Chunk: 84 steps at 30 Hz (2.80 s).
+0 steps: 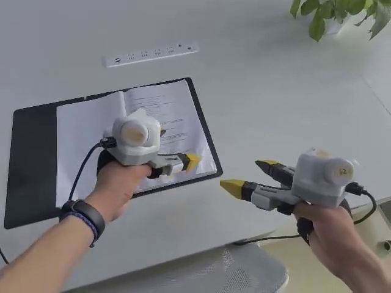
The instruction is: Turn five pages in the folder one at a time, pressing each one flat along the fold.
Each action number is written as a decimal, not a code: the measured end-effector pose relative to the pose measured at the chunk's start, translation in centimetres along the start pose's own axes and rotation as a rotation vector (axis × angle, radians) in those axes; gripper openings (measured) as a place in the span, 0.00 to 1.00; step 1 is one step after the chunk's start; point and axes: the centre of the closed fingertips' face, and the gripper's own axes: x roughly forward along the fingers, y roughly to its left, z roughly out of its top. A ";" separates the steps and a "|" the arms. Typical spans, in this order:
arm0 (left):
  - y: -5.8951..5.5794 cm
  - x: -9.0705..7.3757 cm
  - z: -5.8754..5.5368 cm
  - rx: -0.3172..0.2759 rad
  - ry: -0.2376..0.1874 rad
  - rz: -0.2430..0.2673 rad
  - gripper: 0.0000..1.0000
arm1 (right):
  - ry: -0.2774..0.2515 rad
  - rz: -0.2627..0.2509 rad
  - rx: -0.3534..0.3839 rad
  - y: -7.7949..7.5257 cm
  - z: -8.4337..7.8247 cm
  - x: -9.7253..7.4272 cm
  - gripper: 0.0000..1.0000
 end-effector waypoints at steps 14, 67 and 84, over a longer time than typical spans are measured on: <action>-0.9 5.7 -3.6 0.097 0.127 0.020 0.66 | 0.016 0.000 0.014 -0.3 0.1 0.6 0.70; 1.0 5.8 -4.8 0.119 0.140 0.042 0.42 | 0.052 0.052 0.037 -0.5 -0.4 2.6 0.62; 0.8 5.6 -4.9 0.090 0.118 0.052 0.30 | 0.050 0.062 0.046 -0.3 -0.4 3.0 0.61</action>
